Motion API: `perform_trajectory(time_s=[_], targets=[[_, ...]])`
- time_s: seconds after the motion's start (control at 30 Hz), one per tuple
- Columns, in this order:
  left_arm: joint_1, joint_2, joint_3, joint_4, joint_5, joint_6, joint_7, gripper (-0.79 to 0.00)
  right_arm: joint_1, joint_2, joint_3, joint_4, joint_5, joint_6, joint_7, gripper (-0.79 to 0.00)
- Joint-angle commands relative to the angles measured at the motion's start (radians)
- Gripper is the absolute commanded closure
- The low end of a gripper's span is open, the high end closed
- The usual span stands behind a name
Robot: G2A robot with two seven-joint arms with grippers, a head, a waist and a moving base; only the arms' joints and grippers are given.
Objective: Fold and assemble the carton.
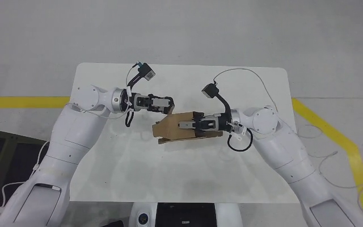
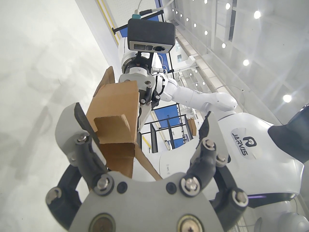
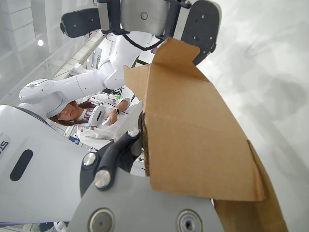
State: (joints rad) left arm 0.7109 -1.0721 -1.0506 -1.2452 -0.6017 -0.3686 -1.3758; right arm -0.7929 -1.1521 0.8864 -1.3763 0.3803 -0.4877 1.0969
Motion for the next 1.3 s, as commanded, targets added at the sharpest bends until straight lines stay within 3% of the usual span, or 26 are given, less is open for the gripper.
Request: perform_trajectory(time_s=[0.0,0.4,1.27], targets=[[0.001,0.000,0.000,-0.002,-0.003,0.001,-0.006,-0.785,0.006,-0.004,-0.008,0.009,0.002,-0.004,0.001,0.000],[-0.002,0.002,-0.021,0.005,0.048,-0.024,0.038,-0.785,0.004,-0.001,0.033,0.053,-0.013,-0.019,-0.025,0.000],[0.027,0.005,-0.023,-0.052,0.047,0.007,0.006,-0.785,-0.032,0.004,0.130,0.008,-0.221,0.002,-0.324,0.000]])
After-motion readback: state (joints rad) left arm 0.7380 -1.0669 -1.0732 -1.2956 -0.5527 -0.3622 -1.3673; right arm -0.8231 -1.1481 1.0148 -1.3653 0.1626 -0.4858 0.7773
